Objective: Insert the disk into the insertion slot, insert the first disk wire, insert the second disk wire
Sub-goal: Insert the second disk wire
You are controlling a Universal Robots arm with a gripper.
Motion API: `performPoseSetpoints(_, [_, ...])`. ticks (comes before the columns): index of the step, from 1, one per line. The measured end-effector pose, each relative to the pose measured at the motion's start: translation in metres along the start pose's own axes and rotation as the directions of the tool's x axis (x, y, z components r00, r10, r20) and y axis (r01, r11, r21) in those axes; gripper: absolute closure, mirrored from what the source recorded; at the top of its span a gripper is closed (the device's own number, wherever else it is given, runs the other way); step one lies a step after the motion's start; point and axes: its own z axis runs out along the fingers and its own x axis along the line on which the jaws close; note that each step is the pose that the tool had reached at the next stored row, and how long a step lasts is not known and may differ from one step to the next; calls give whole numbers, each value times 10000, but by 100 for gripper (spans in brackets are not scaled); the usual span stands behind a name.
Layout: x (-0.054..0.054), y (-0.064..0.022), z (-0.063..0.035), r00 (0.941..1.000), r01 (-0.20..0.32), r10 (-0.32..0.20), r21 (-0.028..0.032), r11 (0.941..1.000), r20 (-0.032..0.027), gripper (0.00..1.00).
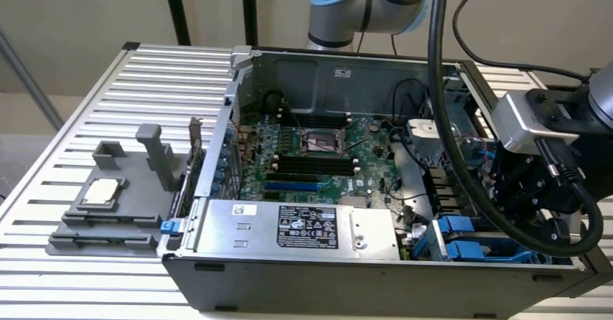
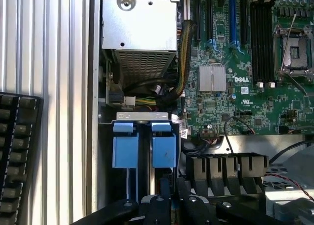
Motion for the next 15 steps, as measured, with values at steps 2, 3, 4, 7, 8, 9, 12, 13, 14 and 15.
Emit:
performPoseSetpoints(2, [4,-1,6,10000,1,-1,0,10000,17,84])
performPoseSetpoints(3, [5,-1,9,10000,2,-2,-1,10000,24,84])
performPoseSetpoints(4, [7,-1,11,10000,2,-2,-1,10000,30,84])
performPoseSetpoints(7, [11,-1,14,10000,3,-3,-2,10000,52,84])
performPoseSetpoints(8, [12,-1,15,10000,4,-4,-2,10000,59,84])
performPoseSetpoints(9, [12,-1,14,10000,4,-4,-2,10000,62,82])
performPoseSetpoints(12, [11,2,-23,10000,-2,2,-30,10000,67,76])
performPoseSetpoints(13, [10,3,-45,10000,-2,2,-37,10000,65,76])
performPoseSetpoints(14, [11,4,-64,10000,-2,2,-40,10000,67,76])
performPoseSetpoints(15, [13,9,-79,10000,-2,2,-41,10000,67,76])
